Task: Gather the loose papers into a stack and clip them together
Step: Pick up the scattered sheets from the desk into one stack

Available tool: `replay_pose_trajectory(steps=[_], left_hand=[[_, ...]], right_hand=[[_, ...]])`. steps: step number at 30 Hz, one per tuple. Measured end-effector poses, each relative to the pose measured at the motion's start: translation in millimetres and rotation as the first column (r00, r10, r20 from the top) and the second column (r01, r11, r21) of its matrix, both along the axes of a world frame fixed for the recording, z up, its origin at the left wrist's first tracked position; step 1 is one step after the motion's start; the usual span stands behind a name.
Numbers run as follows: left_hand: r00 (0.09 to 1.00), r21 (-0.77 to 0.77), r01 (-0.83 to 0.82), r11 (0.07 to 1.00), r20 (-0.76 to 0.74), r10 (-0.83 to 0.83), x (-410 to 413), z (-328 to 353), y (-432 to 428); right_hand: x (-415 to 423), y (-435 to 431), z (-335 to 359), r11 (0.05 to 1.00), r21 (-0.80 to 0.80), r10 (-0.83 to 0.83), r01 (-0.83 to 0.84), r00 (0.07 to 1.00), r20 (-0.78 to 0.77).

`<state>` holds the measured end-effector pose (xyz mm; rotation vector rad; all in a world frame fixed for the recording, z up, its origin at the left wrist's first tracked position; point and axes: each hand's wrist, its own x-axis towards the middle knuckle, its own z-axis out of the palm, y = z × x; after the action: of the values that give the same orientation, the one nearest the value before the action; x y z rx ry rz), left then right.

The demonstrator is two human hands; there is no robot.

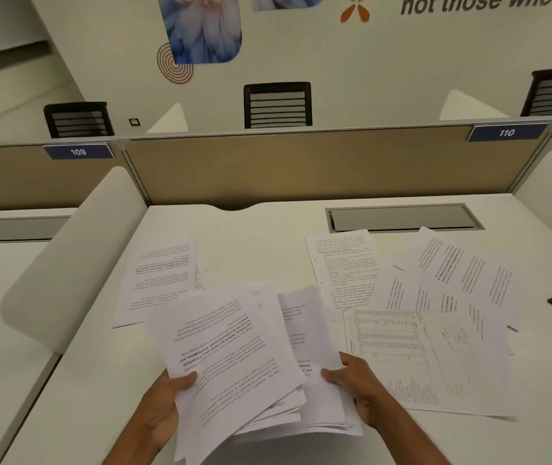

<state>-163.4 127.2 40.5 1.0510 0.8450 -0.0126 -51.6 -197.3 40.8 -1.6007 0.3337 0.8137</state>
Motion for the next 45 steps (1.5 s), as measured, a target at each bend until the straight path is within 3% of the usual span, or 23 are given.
replay_pose_trajectory(steps=[8,15,22,30,34,38,43,45], left_hand=[[0.998,0.031,0.043,0.999,0.044,-0.044,3,13,-19],[0.987,0.042,0.133,0.990,0.080,-0.136,10,38,-53],[0.980,0.003,0.146,0.989,0.136,-0.145,11,59,-71],[0.980,-0.147,0.157,0.977,0.143,-0.136,-3,53,-78],[0.989,-0.146,0.135,0.980,0.075,-0.125,-14,47,-59],[0.986,-0.205,0.153,0.967,0.094,-0.136,-14,41,-19],[0.981,-0.108,0.181,0.978,0.091,-0.172,-3,30,53],[0.984,-0.090,0.164,0.982,0.089,-0.156,1,24,83]], right_hand=[[7,-24,25,0.984,0.174,0.032,-0.040,0.998,0.052],[1,-15,43,0.971,0.203,0.099,-0.124,0.987,0.130],[6,-9,62,0.978,0.208,-0.029,-0.008,0.984,0.175],[9,-5,74,0.879,0.309,0.362,-0.362,0.930,0.059],[17,19,68,0.848,0.348,0.419,-0.399,0.908,0.021],[22,69,56,0.845,0.216,0.489,-0.489,0.870,0.056],[28,141,44,0.777,0.346,0.540,-0.526,0.839,0.064],[31,170,41,0.790,0.328,0.530,-0.519,0.846,0.063]])
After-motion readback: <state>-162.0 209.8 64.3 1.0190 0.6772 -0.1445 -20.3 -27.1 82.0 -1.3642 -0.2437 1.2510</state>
